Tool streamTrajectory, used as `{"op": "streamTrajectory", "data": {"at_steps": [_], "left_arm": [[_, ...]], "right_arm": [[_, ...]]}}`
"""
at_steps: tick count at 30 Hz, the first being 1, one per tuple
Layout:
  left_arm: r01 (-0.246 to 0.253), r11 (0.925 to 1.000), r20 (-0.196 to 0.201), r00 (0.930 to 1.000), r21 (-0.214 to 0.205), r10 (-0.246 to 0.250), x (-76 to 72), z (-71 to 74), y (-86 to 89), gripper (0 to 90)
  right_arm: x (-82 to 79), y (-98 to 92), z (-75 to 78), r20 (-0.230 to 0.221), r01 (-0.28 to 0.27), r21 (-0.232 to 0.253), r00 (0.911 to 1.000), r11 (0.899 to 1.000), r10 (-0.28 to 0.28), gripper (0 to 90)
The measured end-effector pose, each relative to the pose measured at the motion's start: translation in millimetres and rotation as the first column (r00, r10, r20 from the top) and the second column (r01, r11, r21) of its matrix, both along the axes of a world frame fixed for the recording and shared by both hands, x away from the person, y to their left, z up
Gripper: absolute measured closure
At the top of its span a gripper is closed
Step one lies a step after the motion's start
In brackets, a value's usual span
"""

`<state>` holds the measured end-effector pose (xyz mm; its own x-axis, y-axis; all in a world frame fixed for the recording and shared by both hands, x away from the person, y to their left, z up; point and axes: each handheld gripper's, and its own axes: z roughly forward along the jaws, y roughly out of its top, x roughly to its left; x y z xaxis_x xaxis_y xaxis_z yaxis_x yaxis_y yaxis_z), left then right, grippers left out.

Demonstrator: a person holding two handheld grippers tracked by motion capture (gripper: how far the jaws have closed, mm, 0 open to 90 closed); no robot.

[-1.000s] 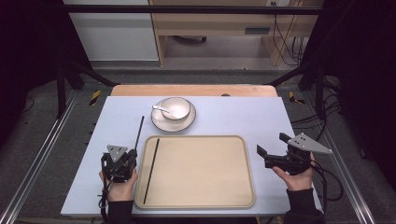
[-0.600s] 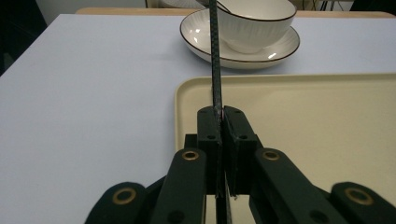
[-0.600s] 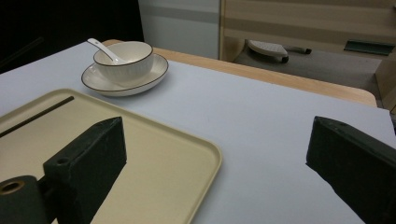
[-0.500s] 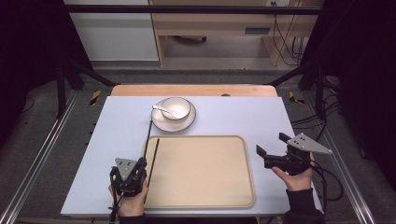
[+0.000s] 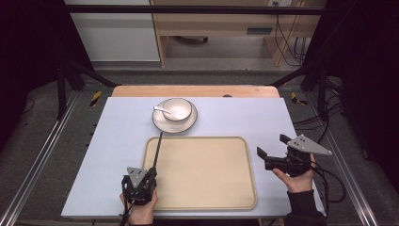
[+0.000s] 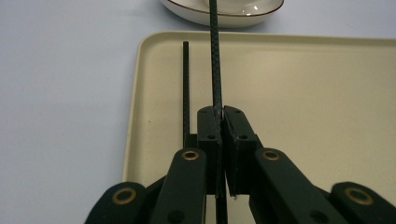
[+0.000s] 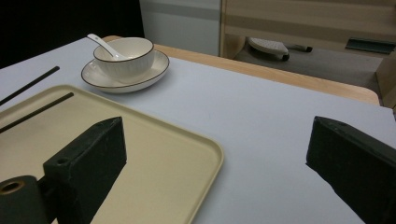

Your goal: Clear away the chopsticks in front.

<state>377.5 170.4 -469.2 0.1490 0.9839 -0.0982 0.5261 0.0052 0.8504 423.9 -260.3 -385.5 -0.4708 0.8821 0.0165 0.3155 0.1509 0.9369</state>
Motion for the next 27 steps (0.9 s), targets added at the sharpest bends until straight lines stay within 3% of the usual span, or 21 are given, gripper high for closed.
{"op": "streamTrajectory", "data": {"at_steps": [16,27], "left_arm": [[0.015,0.9985,-0.1,0.9949,0.053,-0.009,10.4,-12.3,-11.2,85.5],[0.022,0.9964,-0.138,0.9904,0.081,-0.011,14.8,-12.5,-13.6,85.1]], "right_arm": [[0.9,1.0,-0.9,-0.004,0.002,-0.002,1.0,1.0,-0.002,4.9],[1.0,2.3,-1.4,-0.007,-0.002,0.002,1.0,1.0,0.002,4.9]]}}
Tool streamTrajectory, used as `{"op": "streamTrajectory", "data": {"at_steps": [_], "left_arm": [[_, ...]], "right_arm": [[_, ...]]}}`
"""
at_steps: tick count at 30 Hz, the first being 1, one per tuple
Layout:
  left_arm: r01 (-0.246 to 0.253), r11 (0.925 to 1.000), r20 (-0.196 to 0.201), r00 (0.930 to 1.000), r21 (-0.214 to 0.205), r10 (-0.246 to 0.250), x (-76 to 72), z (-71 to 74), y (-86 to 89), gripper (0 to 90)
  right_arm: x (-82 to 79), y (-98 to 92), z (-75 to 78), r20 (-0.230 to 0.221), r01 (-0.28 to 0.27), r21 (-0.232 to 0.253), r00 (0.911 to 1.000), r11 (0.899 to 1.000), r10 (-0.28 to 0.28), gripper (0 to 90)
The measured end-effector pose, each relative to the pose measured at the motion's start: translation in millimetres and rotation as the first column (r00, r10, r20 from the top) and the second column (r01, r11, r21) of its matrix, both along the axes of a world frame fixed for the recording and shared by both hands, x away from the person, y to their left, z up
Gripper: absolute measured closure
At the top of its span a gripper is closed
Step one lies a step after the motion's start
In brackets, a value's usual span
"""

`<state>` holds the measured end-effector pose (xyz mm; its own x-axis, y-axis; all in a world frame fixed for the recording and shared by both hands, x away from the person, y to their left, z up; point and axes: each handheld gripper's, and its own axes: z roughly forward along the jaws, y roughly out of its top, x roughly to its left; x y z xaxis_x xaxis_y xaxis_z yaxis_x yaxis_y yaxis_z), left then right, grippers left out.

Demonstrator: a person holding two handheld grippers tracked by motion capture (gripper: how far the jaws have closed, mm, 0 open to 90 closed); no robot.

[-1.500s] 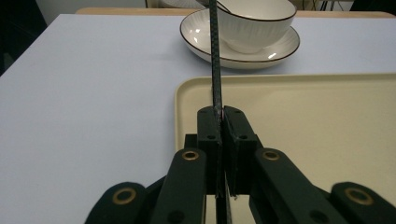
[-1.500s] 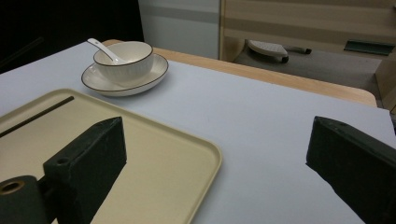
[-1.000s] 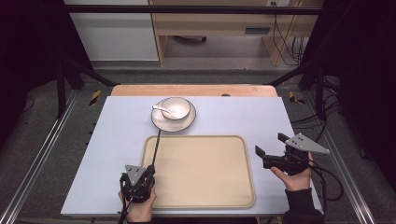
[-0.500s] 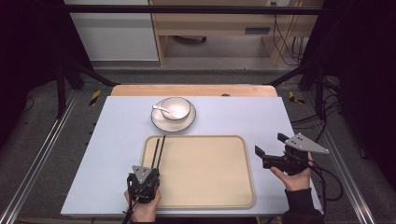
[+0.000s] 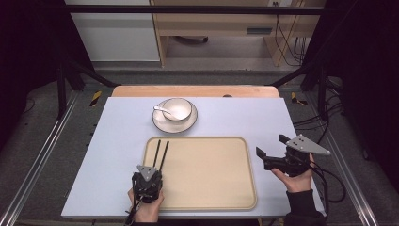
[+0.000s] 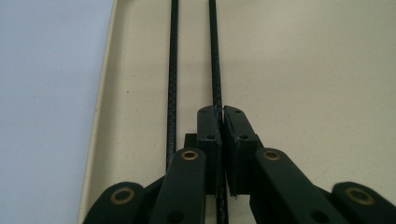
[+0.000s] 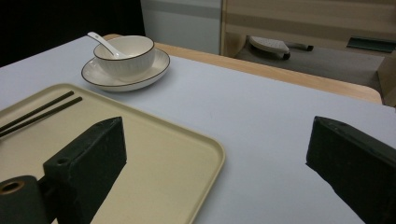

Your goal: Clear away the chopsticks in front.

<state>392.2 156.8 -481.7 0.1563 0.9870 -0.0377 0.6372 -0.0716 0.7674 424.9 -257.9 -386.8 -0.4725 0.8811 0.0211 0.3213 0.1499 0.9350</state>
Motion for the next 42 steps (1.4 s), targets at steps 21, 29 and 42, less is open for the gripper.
{"op": "streamTrajectory", "data": {"at_steps": [21,29,42], "left_arm": [[0.331,0.9394,0.231,0.9244,-0.089,-0.304,16.8,83.2,16.1,51.2],[0.434,0.9,0.326,0.8576,-0.043,-0.398,24.4,120.8,34.9,34.4],[0.387,0.9212,0.267,0.8843,0.04,-0.383,24.0,96.0,91.7,13.4]], "right_arm": [[-2.6,-3.7,3.1,0.011,0.006,0.017,0.9999,1.0,-0.006,4.8],[-4.0,-5.8,4.5,0.013,0.008,0.027,0.9999,1.0,-0.008,4.8],[-5.0,-11.1,5.9,0.019,0.022,0.035,0.9996,0.999,-0.022,4.7]]}}
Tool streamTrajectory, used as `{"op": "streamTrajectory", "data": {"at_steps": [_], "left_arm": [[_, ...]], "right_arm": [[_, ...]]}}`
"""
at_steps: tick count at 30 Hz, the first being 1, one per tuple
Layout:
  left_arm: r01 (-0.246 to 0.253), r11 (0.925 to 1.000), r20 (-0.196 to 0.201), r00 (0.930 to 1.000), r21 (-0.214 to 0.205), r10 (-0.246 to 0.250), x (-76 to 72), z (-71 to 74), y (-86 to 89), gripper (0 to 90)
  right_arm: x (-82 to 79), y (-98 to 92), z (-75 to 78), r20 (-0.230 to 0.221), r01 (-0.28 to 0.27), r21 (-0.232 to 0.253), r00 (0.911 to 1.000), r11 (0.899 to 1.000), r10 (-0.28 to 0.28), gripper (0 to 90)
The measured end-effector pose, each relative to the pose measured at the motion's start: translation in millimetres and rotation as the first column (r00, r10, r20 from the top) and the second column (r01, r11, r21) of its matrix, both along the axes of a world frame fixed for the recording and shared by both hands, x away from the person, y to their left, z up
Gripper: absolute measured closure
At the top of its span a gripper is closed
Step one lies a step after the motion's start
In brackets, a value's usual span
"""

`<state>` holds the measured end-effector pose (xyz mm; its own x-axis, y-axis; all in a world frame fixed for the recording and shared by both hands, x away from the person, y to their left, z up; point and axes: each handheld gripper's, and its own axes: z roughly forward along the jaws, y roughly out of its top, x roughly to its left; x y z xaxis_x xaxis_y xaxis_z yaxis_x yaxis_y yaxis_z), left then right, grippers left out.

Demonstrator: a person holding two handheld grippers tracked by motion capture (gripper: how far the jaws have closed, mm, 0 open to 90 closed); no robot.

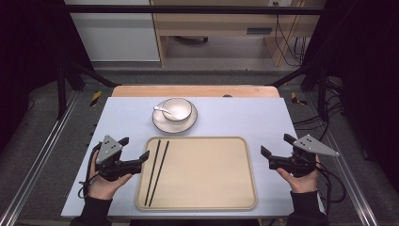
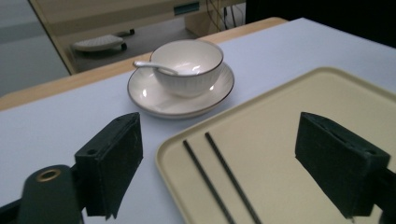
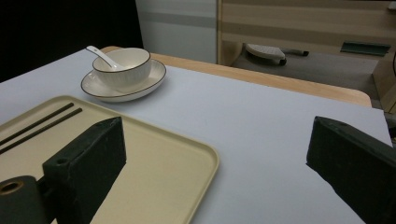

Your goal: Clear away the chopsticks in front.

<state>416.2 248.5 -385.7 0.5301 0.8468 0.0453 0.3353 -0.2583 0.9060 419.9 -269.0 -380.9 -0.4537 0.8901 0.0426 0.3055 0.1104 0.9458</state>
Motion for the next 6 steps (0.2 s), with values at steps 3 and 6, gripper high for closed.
{"op": "streamTrajectory", "data": {"at_steps": [3,6], "left_arm": [[-0.023,0.9995,-0.016,0.9996,-0.021,0.023,0.1,-9.1,10.0,12.5],[-0.045,0.998,-0.025,0.9987,-0.045,0.044,0.4,-17.9,19.6,12.1]], "right_arm": [[0.6,-1.4,-2.1,-0.007,0.004,0.0,1.0,1.0,-0.004,4.7],[1.2,-3.0,-4.9,-0.018,0.01,-0.001,0.9998,1.0,-0.01,4.7]]}}
